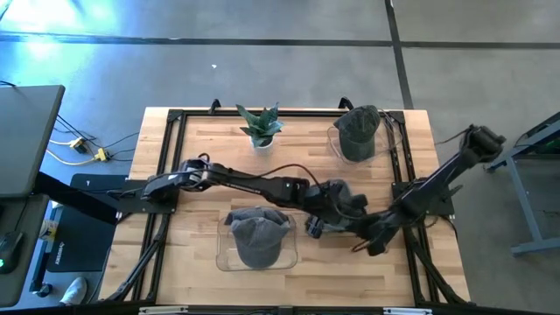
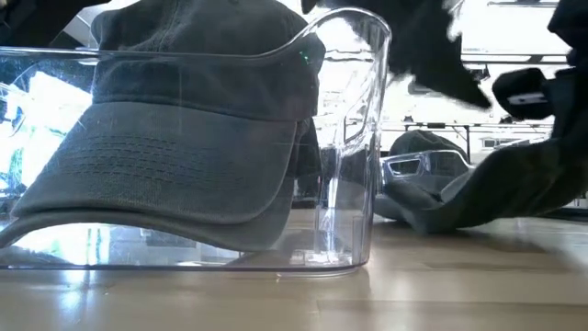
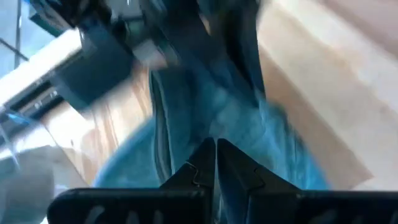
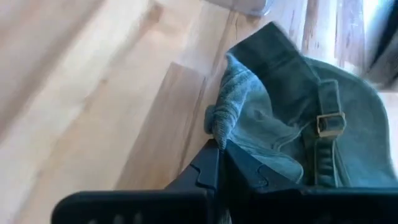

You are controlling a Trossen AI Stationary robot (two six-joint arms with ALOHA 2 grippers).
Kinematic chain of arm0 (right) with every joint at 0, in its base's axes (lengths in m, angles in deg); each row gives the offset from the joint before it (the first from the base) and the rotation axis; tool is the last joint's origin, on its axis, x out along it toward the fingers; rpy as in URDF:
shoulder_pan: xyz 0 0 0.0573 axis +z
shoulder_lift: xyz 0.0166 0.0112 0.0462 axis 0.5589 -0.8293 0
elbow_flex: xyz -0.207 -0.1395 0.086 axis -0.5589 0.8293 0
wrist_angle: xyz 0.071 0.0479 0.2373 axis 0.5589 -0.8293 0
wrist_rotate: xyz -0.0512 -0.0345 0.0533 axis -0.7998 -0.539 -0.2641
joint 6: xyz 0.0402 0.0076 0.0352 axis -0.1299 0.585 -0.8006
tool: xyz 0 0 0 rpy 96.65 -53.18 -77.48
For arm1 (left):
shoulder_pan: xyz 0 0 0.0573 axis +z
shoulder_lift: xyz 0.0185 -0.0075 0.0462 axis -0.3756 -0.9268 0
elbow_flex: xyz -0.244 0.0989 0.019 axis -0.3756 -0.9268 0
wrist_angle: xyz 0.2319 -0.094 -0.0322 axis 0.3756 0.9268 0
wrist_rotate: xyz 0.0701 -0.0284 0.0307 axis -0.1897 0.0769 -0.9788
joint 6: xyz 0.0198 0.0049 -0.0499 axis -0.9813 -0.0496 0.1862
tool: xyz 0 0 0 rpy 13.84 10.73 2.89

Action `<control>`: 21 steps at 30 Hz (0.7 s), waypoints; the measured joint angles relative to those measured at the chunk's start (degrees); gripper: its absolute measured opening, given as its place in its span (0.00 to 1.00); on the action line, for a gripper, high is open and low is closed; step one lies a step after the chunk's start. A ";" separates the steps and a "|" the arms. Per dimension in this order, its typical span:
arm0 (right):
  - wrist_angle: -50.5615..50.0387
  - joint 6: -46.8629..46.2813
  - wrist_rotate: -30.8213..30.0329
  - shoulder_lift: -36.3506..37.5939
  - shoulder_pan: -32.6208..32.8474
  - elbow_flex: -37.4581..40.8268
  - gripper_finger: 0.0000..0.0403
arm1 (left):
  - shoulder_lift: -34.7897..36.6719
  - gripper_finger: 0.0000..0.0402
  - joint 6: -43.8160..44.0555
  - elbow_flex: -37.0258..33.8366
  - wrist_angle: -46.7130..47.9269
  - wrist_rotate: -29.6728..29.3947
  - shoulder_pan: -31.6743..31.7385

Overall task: Pick & Place hat
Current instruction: Put the dark green cap into the top transparent bin

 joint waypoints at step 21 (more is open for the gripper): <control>7.05 -9.72 -0.39 23.49 0.55 15.45 0.01 | 0.80 0.03 11.54 -9.89 -33.43 10.93 6.31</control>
